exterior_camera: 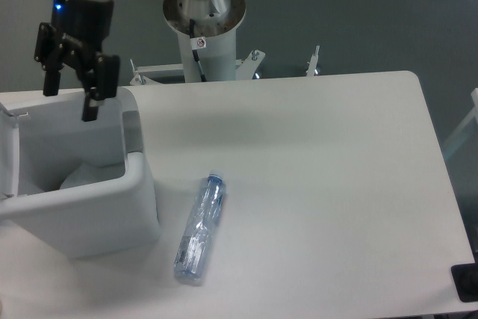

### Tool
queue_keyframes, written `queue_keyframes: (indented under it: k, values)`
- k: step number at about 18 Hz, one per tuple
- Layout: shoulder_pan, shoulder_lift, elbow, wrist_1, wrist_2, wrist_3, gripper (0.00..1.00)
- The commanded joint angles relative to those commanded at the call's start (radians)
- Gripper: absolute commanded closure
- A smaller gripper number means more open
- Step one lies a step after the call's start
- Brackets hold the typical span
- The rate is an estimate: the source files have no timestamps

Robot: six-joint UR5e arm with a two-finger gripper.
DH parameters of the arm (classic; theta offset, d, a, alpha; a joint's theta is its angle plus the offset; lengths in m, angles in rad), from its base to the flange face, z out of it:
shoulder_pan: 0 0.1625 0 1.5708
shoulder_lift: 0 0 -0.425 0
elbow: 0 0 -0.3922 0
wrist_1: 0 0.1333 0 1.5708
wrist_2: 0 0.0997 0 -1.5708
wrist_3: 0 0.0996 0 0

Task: Place the trash in the trash can
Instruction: 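Move the open gripper over the clear plastic water bottle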

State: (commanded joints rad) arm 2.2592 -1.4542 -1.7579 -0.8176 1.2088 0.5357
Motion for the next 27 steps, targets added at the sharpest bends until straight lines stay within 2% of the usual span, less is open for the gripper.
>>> queue_keyframes:
  k: [5,10,13,17,21,27]
  values:
    - [0.186,-0.038,-0.025,0.0,-0.017,-0.141,0.0]
    - [0.249,-0.201,-0.011,0.0,0.0,-0.151,0.0]
    - [0.252,-0.302,0.009,0.011,0.024,-0.137,0.0]
    - [0.247,-0.455,0.113,0.008,0.04,-0.144,0.0]
    - [0.24,-0.552,0.19,0.009,0.06,-0.132,0.0]
    - [0.182,-0.647,0.271,0.009,0.06,-0.102,0.0]
